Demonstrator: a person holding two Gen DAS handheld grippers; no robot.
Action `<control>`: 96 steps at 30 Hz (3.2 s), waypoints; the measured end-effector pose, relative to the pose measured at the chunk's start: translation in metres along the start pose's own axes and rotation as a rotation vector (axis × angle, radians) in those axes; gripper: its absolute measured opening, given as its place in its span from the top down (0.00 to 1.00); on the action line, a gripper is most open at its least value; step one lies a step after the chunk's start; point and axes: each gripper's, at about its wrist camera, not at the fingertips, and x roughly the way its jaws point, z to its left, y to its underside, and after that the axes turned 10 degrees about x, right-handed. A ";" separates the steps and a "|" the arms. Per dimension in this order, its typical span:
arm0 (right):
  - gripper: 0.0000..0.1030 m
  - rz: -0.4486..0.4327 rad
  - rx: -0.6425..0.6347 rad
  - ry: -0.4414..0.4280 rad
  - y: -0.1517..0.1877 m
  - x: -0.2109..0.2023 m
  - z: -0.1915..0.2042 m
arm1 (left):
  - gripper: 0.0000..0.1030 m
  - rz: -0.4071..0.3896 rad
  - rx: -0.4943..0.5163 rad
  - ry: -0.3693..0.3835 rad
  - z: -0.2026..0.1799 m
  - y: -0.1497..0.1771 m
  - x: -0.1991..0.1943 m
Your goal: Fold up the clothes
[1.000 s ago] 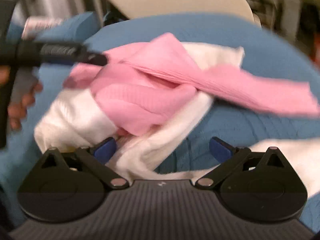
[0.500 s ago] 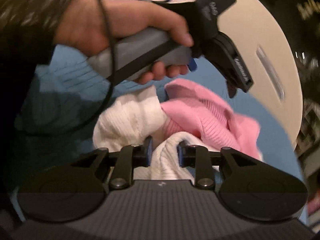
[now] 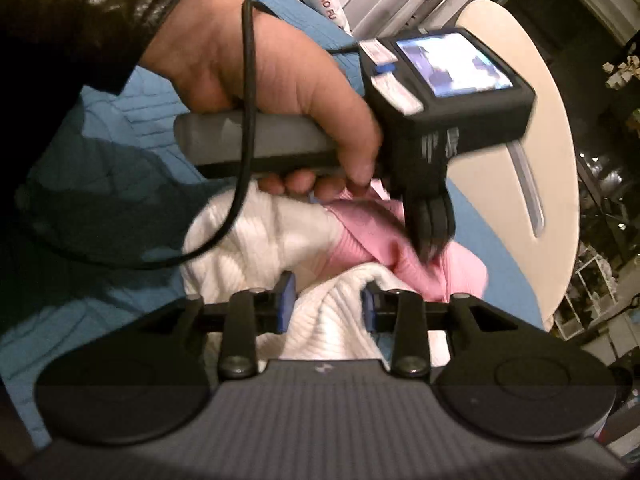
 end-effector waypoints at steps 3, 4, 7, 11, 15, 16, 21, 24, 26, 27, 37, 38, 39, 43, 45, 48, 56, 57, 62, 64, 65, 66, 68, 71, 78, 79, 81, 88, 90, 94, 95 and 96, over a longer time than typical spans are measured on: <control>0.49 0.015 0.076 0.050 0.014 -0.028 -0.014 | 0.85 -0.015 -0.270 -0.233 0.054 0.004 -0.008; 0.47 0.028 0.113 0.080 0.014 -0.027 -0.020 | 0.85 -0.010 -0.403 -0.324 0.079 0.010 -0.013; 0.33 0.075 0.238 0.170 0.015 -0.027 -0.041 | 0.84 0.069 -0.691 -0.509 0.131 0.040 -0.021; 0.21 0.150 0.500 0.176 0.020 0.009 -0.069 | 0.82 0.131 -0.915 -0.460 0.154 0.065 -0.017; 0.21 0.182 0.717 -0.153 0.017 0.018 -0.085 | 0.78 0.119 -0.783 -0.497 0.141 0.049 -0.015; 0.24 0.220 0.724 -0.224 0.025 0.030 -0.089 | 0.78 0.121 -0.755 -0.509 0.138 0.047 -0.015; 0.85 0.200 0.583 0.023 0.021 0.019 -0.098 | 0.73 0.154 -0.738 -0.506 0.136 0.041 0.000; 0.84 0.138 0.577 0.346 0.027 0.012 -0.145 | 0.66 0.161 -0.737 -0.483 0.137 0.034 0.000; 0.80 0.146 0.620 0.448 0.031 0.011 -0.165 | 0.63 0.147 -0.727 -0.477 0.132 0.032 -0.006; 0.73 0.163 0.675 0.503 0.036 0.010 -0.177 | 0.59 0.131 -0.717 -0.484 0.131 0.031 -0.007; 0.24 0.222 0.536 0.698 0.062 0.011 -0.153 | 0.27 0.040 -0.635 -0.573 0.120 0.017 -0.015; 0.23 0.197 0.398 0.740 0.058 0.012 -0.139 | 0.27 0.035 -0.639 -0.566 0.120 0.016 -0.015; 0.23 0.165 0.268 0.772 0.052 0.013 -0.123 | 0.27 0.030 -0.642 -0.561 0.120 0.015 -0.015; 0.23 -0.115 0.099 0.644 0.024 -0.014 -0.082 | 0.27 -0.002 -0.643 -0.520 0.113 0.010 -0.017; 0.22 -0.162 -0.081 0.434 0.009 -0.007 -0.047 | 0.27 -0.026 -0.623 -0.493 0.108 0.007 -0.018; 0.22 -0.064 -0.213 0.301 -0.006 0.033 -0.020 | 0.27 -0.075 -0.568 -0.464 0.098 0.000 -0.023; 0.76 0.180 -0.035 0.016 -0.030 0.088 -0.045 | 0.25 -0.325 -0.496 -0.226 0.083 -0.010 -0.045; 0.88 0.176 0.053 -0.023 -0.036 0.085 -0.055 | 0.21 -0.316 -0.488 -0.239 0.082 -0.011 -0.043; 0.95 0.013 0.548 -0.292 -0.064 0.036 -0.110 | 0.19 -0.174 -0.492 -0.373 0.090 -0.010 -0.021; 0.95 -0.067 0.732 -0.391 -0.075 0.017 -0.131 | 0.16 -0.150 -0.560 -0.357 0.098 -0.006 -0.019; 0.96 -0.085 0.752 -0.367 -0.079 0.016 -0.137 | 0.13 -0.140 -0.574 -0.365 0.101 -0.004 -0.019; 0.95 -0.100 0.764 -0.300 -0.084 0.013 -0.145 | 0.12 -0.131 -0.583 -0.376 0.103 -0.003 -0.019; 0.88 -0.080 0.722 -0.142 -0.086 0.014 -0.154 | 0.12 -0.113 -0.592 -0.399 0.109 -0.001 -0.018; 0.34 0.033 0.482 0.055 -0.080 0.033 -0.147 | 0.09 -0.090 -0.632 -0.426 0.119 0.004 -0.017; 0.17 0.284 0.191 -0.151 -0.051 0.084 -0.091 | 0.07 -0.092 -0.639 -0.424 0.123 0.007 -0.022; 0.14 0.329 0.200 -0.181 -0.044 0.091 -0.087 | 0.06 -0.099 -0.631 -0.425 0.122 0.007 -0.024; 0.14 0.345 0.250 -0.202 -0.035 0.098 -0.094 | 0.05 -0.111 -0.633 -0.415 0.120 0.008 -0.025; 0.87 0.065 0.702 0.207 -0.058 0.064 -0.212 | 0.05 -0.145 -0.570 -0.322 0.101 0.000 -0.022; 0.86 -0.075 0.875 0.388 -0.048 0.041 -0.257 | 0.05 -0.141 -0.541 -0.288 0.095 -0.003 -0.020; 0.40 0.006 1.133 0.744 0.004 0.027 -0.324 | 0.04 -0.115 -0.501 -0.265 0.087 -0.002 -0.014; 0.31 0.089 1.132 0.743 0.016 0.031 -0.331 | 0.03 -0.109 -0.501 -0.257 0.086 -0.002 -0.012; 0.32 0.160 1.115 0.727 0.032 0.030 -0.334 | 0.02 -0.098 -0.503 -0.237 0.086 -0.001 -0.010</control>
